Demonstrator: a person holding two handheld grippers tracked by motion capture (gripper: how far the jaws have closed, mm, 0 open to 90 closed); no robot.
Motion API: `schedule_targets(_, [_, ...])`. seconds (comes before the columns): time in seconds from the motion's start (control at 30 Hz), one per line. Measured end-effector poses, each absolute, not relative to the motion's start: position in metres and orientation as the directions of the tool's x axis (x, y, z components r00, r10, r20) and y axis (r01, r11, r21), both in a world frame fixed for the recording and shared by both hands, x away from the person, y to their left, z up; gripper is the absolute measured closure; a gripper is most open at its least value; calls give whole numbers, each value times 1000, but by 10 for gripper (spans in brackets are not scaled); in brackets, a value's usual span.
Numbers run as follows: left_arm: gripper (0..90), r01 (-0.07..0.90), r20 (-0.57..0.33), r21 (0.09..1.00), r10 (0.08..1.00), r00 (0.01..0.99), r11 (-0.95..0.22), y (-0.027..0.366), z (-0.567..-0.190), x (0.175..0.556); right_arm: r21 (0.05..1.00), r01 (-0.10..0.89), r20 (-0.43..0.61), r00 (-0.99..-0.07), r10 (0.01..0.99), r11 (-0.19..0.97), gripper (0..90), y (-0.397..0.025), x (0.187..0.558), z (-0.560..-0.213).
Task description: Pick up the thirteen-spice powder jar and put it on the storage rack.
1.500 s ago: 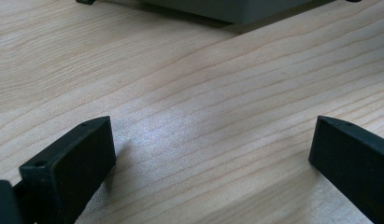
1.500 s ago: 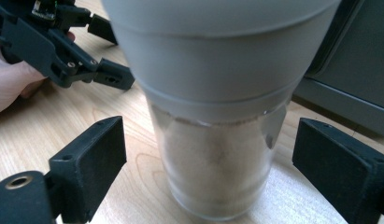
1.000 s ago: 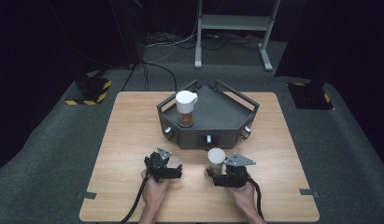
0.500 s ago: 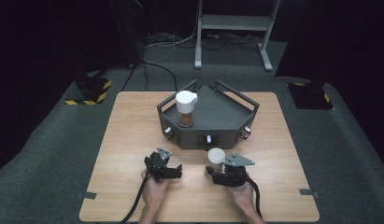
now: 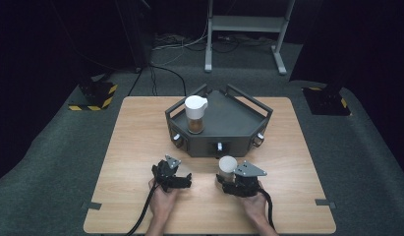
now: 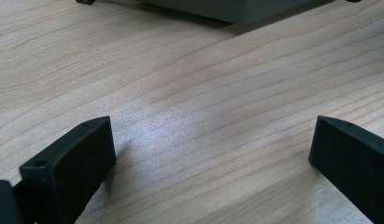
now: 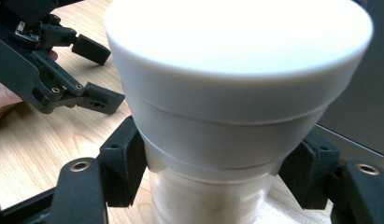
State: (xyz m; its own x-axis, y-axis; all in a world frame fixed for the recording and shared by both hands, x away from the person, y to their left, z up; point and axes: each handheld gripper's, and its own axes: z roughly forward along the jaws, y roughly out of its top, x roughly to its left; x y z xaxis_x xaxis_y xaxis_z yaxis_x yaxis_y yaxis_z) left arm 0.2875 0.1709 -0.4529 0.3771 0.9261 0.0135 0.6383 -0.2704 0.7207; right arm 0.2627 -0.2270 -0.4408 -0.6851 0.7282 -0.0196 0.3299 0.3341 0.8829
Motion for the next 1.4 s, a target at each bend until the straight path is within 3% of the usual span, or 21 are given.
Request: schedule_targets(1.4, [3, 638, 14, 720, 926, 377, -271, 171, -453, 288, 877, 347, -2, -689, 725, 332, 326, -244, 266, -429])
